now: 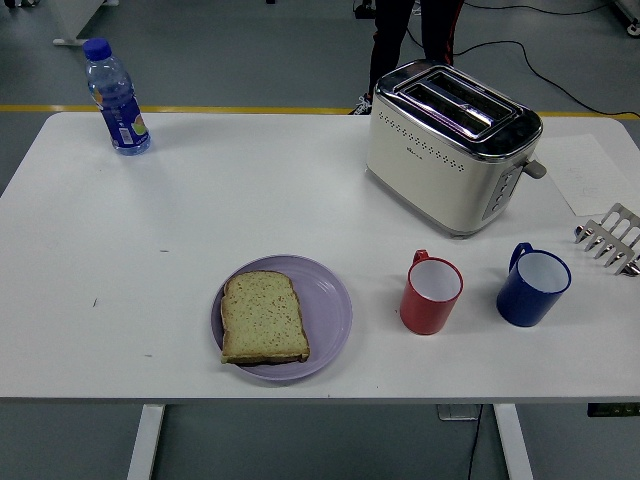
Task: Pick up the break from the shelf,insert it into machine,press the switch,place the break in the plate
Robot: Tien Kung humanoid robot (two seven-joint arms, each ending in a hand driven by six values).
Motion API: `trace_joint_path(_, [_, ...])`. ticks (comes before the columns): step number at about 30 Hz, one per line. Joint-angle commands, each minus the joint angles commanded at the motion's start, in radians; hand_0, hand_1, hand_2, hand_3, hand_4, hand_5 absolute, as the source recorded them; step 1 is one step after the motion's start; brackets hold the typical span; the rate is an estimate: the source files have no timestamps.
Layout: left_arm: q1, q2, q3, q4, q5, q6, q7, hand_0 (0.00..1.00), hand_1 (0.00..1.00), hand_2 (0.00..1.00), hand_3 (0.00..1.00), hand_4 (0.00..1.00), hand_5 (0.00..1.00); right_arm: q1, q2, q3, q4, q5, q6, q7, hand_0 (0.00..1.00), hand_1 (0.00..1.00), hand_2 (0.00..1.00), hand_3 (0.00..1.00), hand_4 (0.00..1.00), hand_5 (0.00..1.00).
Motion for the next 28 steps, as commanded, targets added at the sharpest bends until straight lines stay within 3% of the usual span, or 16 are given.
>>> trace_joint_path(14, [0.009, -0.003, -0.007, 0.000, 0.024, -0.005, 0.002, 0.677, 0.694, 0.683, 0.560, 0.281, 0.868, -0.018, 0.001, -0.003, 0.013, 0.025, -0.012, 0.002, 0.695, 0.643, 0.665, 0.600, 0.456, 0.288])
trace_joint_path(28, [-0.004, 0.002, 0.009, 0.000, -0.009, -0.001, -0.002, 0.677, 0.693, 0.684, 0.560, 0.283, 0.870, -0.012, 0.000, 0.015, 0.020, 0.035, -0.016, 0.000, 0.687, 0.630, 0.655, 0.597, 0.451, 0.281])
